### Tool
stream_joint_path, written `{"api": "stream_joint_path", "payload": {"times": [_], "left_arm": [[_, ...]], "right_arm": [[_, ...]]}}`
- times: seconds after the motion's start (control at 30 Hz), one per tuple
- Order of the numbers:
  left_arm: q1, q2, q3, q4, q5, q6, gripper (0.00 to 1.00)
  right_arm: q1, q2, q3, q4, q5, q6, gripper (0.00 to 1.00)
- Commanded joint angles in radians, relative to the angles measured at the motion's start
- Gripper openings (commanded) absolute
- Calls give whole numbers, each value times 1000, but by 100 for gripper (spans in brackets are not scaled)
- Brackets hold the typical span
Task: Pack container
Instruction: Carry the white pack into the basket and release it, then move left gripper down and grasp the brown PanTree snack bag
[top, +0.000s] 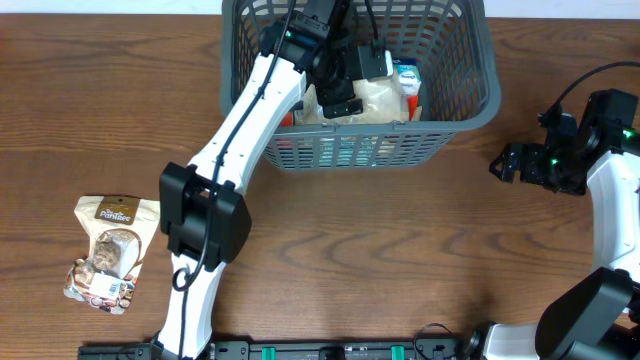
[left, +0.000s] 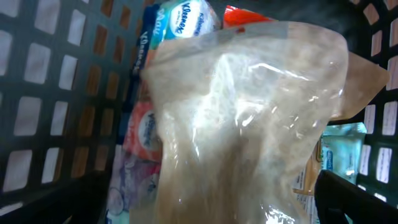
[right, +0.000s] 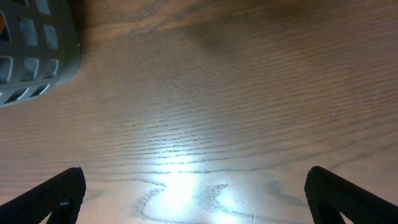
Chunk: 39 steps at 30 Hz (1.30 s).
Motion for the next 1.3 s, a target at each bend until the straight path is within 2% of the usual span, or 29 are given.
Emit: {"api": "stream_joint_path", "payload": {"times": [0.0,0.13,0.3,0.4,0.5,0.63,0.77,0.93,1.07,1.27], "left_arm": [[8,-153,5,-2,-67,-69,99],[7,-302,8,-2,-225,-87,99],[31,-489,10,-2,-345,-116,99],[85,-598,10,-19,-427,-269,99],[188,-682,10,-121,-486,-438,99],[389,-743,10,-343,-485,-585,99],[573,-748,-9,-529,-476,-604,99],[780,-776,-135,-499,-288,-603,99],[891,-814,-303,-469,-148,-604,99],[916,-975,-643,-346,-156,-626,99]], "right_arm": [[-3,-17,-4,2,-24,11,99],[-3,-17,-4,0,-44,11,99],[-3,-17,-4,-1,-55,11,99],[-2,-17,-4,-5,-59,11,99],[-2,-17,-4,-7,-59,11,99],[-2,-17,-4,-11,-59,12,98],[-2,-17,-4,-10,-59,11,99],[0,-17,-4,-11,-59,15,99],[3,-17,-4,-3,-59,15,99],[3,-17,-4,-6,-59,15,99]]}}
